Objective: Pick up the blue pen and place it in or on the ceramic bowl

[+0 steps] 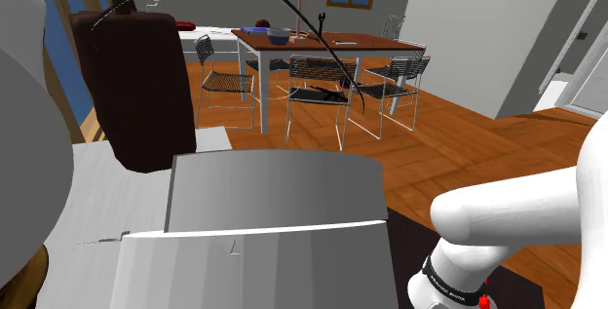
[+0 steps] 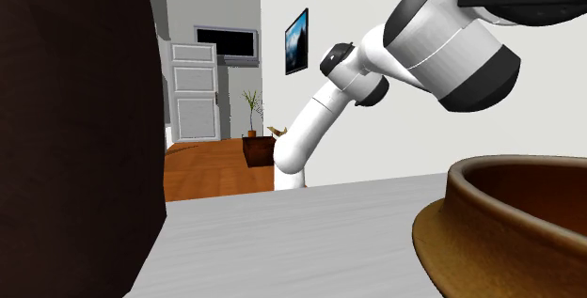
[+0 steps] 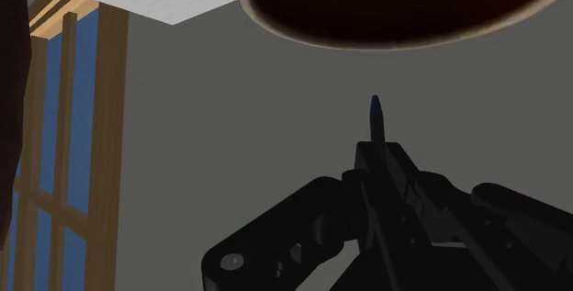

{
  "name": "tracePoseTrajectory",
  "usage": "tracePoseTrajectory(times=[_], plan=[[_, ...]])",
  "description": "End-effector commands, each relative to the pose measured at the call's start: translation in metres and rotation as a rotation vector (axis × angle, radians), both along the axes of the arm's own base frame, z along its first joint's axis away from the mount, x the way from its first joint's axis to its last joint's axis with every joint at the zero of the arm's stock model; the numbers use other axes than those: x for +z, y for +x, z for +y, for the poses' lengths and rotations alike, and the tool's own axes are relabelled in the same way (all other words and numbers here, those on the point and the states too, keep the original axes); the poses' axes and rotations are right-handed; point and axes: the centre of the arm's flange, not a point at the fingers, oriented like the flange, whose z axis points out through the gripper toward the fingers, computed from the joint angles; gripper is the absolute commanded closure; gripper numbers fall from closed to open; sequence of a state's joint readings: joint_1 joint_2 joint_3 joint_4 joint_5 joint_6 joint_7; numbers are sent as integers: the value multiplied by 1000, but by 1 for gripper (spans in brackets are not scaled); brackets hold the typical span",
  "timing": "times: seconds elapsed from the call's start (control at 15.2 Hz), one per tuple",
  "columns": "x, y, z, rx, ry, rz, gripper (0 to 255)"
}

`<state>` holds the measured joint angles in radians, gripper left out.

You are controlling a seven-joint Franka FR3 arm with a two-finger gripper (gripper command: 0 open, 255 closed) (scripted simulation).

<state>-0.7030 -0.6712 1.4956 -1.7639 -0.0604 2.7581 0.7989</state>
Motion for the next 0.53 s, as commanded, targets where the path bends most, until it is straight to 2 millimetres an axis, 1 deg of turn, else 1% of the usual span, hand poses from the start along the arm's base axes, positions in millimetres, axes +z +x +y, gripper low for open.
tracePoseTrajectory(times=[0.0, 0.26, 0.33, 0.46], plan=[[-1, 0, 0, 0, 0, 0, 255], [0, 0, 0, 0, 0, 0, 255], [0, 0, 0, 0, 0, 0, 0], [0, 0, 0, 0, 0, 0, 0]])
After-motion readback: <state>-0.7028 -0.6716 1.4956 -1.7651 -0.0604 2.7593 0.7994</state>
